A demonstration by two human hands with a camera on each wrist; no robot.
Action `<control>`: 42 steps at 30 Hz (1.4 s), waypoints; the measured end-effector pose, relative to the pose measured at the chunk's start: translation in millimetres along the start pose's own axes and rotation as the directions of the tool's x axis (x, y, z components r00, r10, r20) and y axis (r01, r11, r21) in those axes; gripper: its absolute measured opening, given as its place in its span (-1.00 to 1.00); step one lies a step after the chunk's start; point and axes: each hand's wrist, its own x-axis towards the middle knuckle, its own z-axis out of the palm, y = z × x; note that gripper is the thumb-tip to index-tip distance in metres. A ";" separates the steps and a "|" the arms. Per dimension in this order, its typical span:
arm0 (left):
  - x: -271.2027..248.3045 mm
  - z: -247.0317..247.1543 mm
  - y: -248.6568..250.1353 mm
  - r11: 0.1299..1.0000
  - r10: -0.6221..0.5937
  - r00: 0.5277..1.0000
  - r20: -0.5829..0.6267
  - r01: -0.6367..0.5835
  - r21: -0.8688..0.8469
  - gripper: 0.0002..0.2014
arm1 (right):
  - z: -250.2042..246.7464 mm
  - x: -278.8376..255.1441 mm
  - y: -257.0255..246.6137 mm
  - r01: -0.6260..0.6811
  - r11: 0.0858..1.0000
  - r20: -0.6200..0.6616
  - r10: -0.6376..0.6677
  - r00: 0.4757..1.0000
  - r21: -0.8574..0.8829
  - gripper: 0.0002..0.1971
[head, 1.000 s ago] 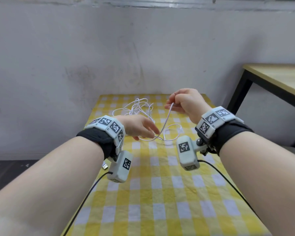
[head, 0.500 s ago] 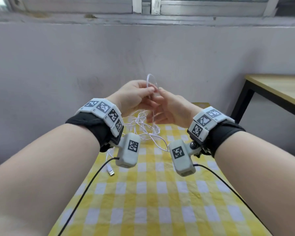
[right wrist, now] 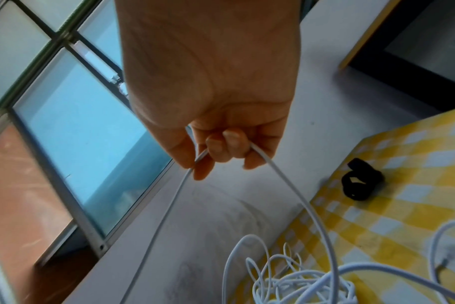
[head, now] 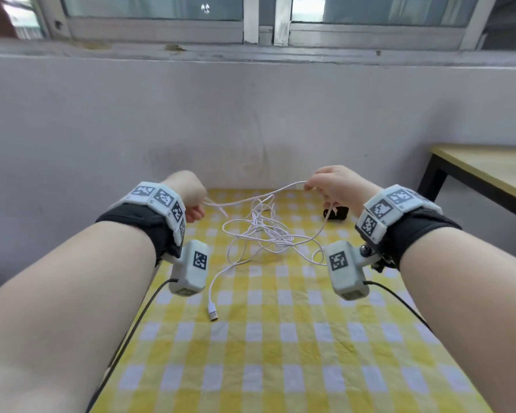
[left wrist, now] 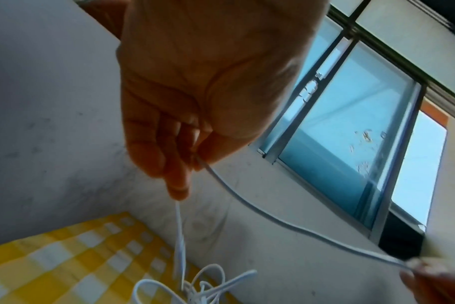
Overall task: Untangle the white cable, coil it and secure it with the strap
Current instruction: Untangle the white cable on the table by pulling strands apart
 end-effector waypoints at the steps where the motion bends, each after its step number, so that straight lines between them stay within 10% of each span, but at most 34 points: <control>1: 0.3 2.0 1.5 0.977 0.006 1.000 0.001 -0.006 0.212 -0.72 | 2.5 -1.7 -2.4 0.029 0.999 0.006 -0.028 1.000 -0.027 -0.79; 4: 0.1 12.1 12.4 0.806 0.224 0.974 -0.041 -0.161 0.569 -0.64 | 13.1 -7.5 -11.4 0.124 0.990 -0.003 -0.125 0.992 -0.067 -0.84; 9: -15.3 37.6 39.9 0.858 0.487 0.863 0.136 -0.444 -0.258 -0.77 | 26.0 -9.0 -24.6 0.273 0.960 0.028 -0.272 0.962 -0.060 -0.91; 13: -12.0 31.6 47.9 0.843 0.524 0.849 -0.065 -0.528 -0.103 -0.77 | 16.8 -3.7 -22.1 0.249 0.965 -0.068 -0.255 0.965 -0.087 -0.93; 18: 4.2 -7.3 27.7 0.909 0.386 0.864 -0.322 -0.296 0.294 -0.77 | -21.6 1.4 -8.2 0.072 0.984 -0.330 -0.124 0.936 -0.163 -0.90; 26: 15.0 3.6 20.1 0.829 0.284 0.936 -0.206 -0.131 0.544 -0.72 | -20.5 -0.6 -16.4 0.028 0.999 -0.340 -0.041 0.940 -0.041 -0.89; 32: -2.7 31.1 52.9 0.858 0.511 0.859 0.016 -0.511 0.056 -0.45 | 3.4 -6.2 -30.0 0.217 0.972 -0.079 -0.224 0.971 -0.085 -0.83; 34: -12.0 39.7 63.0 0.799 0.576 0.814 0.074 -0.542 -0.260 -0.66 | 9.4 -6.2 -30.1 0.255 0.964 -0.054 -0.259 0.964 -0.072 -0.87; 42: 4.1 16.3 59.5 0.856 0.426 0.792 -0.436 -0.509 -0.088 -0.82 | -23.2 10.5 2.3 0.126 0.974 -0.267 -0.175 0.948 -0.190 -0.99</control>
